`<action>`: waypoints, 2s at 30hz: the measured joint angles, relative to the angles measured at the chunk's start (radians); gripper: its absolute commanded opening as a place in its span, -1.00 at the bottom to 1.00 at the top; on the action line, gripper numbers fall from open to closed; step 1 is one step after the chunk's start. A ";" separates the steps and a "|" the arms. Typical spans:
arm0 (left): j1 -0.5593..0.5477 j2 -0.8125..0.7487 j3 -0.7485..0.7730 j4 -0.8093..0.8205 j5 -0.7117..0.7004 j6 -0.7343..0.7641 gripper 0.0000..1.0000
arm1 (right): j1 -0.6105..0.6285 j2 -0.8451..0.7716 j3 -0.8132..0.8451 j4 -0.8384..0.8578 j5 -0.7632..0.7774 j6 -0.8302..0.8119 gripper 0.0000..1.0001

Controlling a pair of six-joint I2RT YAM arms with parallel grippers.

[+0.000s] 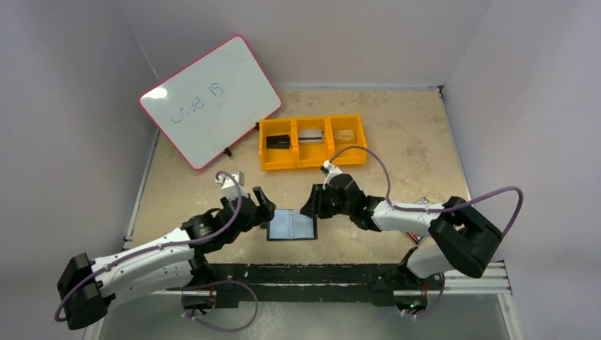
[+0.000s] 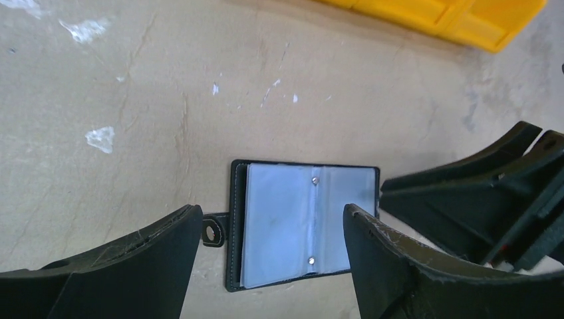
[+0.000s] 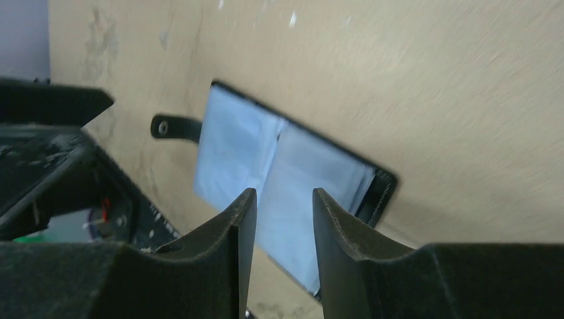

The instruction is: Take the credit cards out of the card holder

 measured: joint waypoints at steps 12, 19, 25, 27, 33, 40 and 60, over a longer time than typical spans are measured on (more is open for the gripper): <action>0.000 0.176 -0.040 0.080 0.080 -0.019 0.45 | 0.099 0.010 -0.018 -0.019 -0.006 0.174 -0.13; 0.000 0.238 -0.045 0.092 0.098 -0.018 0.19 | 0.099 0.004 -0.016 -0.114 0.051 0.178 -0.12; 0.000 0.270 -0.054 0.100 0.127 -0.017 -0.01 | 0.099 0.048 0.014 -0.154 0.057 0.175 -0.15; 0.000 0.274 -0.058 0.111 0.134 -0.015 -0.10 | 0.100 0.067 0.038 -0.169 0.064 0.174 -0.14; 0.000 0.296 -0.069 0.119 0.156 -0.014 -0.20 | 0.107 0.050 0.072 -0.238 0.117 0.165 -0.11; 0.000 0.293 -0.069 0.117 0.156 -0.014 -0.26 | 0.108 0.013 0.077 -0.328 0.167 0.164 -0.10; 0.000 0.293 -0.069 0.112 0.156 0.000 -0.55 | 0.108 0.079 0.089 -0.251 0.116 0.138 -0.15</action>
